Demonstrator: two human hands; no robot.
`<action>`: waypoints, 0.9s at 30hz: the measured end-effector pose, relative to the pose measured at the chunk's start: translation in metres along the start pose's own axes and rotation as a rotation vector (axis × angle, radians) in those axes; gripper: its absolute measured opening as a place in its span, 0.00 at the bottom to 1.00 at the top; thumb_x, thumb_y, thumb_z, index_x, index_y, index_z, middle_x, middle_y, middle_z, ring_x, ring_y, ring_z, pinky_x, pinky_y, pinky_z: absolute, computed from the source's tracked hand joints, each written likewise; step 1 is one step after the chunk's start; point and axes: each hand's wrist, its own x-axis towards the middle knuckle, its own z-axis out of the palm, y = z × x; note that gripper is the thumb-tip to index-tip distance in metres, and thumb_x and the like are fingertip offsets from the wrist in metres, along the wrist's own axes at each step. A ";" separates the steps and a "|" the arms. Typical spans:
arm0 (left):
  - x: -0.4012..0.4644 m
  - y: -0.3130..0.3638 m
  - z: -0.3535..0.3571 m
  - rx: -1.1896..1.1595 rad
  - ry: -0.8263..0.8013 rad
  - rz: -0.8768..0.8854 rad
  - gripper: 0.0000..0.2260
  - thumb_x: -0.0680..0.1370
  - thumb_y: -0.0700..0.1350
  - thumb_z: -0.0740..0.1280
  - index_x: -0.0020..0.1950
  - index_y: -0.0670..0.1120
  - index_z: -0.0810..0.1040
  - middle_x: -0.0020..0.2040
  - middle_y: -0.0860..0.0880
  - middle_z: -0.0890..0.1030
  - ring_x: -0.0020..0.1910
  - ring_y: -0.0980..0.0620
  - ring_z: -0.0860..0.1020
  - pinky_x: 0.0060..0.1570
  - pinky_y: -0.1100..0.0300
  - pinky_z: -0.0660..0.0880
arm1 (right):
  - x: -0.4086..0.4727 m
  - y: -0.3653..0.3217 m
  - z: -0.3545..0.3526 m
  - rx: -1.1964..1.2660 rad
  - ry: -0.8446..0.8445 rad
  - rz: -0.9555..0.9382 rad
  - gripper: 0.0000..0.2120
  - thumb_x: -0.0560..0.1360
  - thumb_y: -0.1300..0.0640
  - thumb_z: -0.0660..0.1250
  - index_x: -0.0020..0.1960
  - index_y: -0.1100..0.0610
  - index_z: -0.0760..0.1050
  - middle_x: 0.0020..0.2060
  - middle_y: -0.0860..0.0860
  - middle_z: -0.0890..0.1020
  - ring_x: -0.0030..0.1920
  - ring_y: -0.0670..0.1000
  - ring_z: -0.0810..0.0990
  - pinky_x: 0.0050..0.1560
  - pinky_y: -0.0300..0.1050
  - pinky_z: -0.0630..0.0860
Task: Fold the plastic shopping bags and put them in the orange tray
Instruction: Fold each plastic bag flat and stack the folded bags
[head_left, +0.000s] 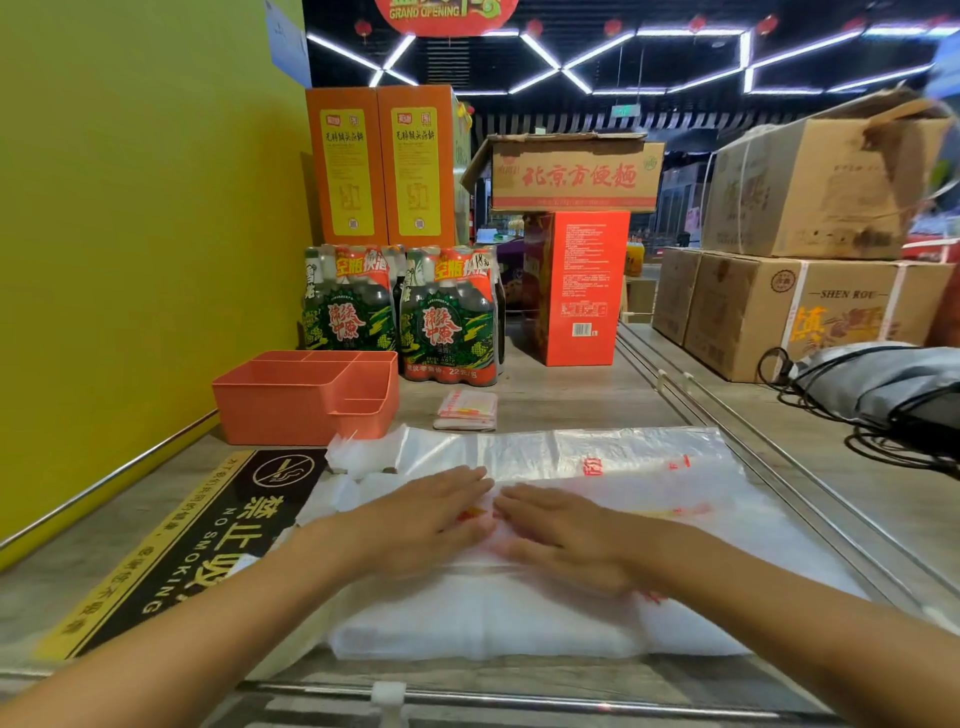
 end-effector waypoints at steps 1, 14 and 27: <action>-0.004 0.003 0.001 -0.035 -0.036 -0.005 0.30 0.84 0.63 0.49 0.83 0.53 0.49 0.82 0.56 0.47 0.80 0.61 0.44 0.74 0.66 0.41 | 0.004 -0.006 0.005 0.011 -0.024 0.001 0.33 0.84 0.37 0.48 0.83 0.51 0.46 0.82 0.48 0.48 0.81 0.46 0.44 0.79 0.45 0.42; -0.011 0.007 0.007 -0.083 -0.206 -0.088 0.31 0.83 0.64 0.46 0.83 0.54 0.42 0.82 0.59 0.42 0.72 0.69 0.40 0.69 0.69 0.37 | -0.064 0.055 -0.013 -0.058 -0.234 0.488 0.26 0.85 0.43 0.39 0.81 0.43 0.37 0.81 0.53 0.39 0.81 0.54 0.37 0.79 0.53 0.40; -0.018 0.007 0.010 0.001 -0.009 0.021 0.38 0.76 0.73 0.55 0.82 0.59 0.50 0.81 0.62 0.50 0.79 0.63 0.49 0.76 0.64 0.46 | -0.089 0.056 -0.030 0.015 0.074 0.373 0.38 0.77 0.29 0.51 0.82 0.47 0.54 0.81 0.44 0.51 0.80 0.45 0.48 0.78 0.45 0.47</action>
